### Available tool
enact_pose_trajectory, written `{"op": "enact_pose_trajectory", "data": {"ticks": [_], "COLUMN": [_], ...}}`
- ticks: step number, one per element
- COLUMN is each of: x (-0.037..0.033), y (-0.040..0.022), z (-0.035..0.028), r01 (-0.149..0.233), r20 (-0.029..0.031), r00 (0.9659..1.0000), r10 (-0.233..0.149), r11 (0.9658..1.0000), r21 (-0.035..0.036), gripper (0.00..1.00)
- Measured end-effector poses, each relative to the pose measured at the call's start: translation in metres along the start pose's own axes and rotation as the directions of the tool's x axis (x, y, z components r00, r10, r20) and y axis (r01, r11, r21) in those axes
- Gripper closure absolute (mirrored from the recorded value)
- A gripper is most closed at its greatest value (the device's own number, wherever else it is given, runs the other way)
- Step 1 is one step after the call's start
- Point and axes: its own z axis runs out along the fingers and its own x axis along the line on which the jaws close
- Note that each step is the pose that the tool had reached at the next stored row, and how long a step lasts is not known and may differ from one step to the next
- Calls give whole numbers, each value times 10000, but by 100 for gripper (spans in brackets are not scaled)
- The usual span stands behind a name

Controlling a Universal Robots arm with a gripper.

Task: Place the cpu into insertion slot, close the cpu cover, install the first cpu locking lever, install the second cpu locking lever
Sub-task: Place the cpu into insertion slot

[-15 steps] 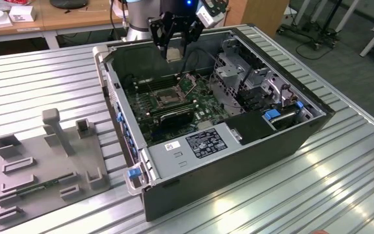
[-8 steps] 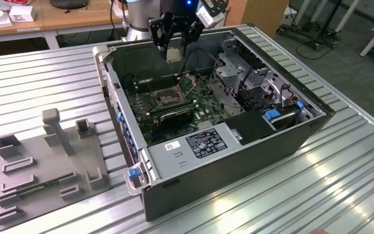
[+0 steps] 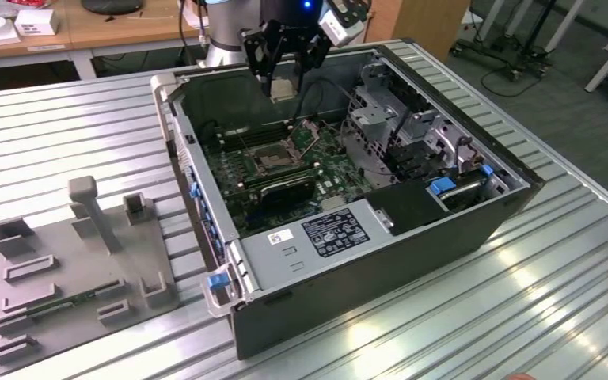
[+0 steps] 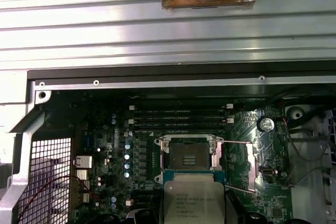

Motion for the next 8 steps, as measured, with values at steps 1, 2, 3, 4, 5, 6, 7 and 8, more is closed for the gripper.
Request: {"op": "enact_pose_trajectory", "data": {"ticks": [1, 2, 3, 4, 5, 6, 7, 8], "x": [0, 0, 0, 0, 0, 0, 0, 0], "y": [0, 0, 0, 0, 0, 0, 0, -1], "z": [2, 2, 2, 2, 2, 3, 6, 12], "r01": [0, 0, 0, 0, 0, 0, 0, 0], "r20": [0, 0, 0, 0, 0, 0, 0, 2], "r00": [10000, 10000, 10000, 10000, 10000, 10000, 10000, 10000], "r10": [0, 0, 0, 0, 0, 0, 0, 0], "r11": [10000, 10000, 10000, 10000, 10000, 10000, 10000, 10000], "r21": [-1, 0, 0, 1, 1, 0, -3, -8], "gripper": [46, 46, 46, 46, 46, 46, 46, 46]}}
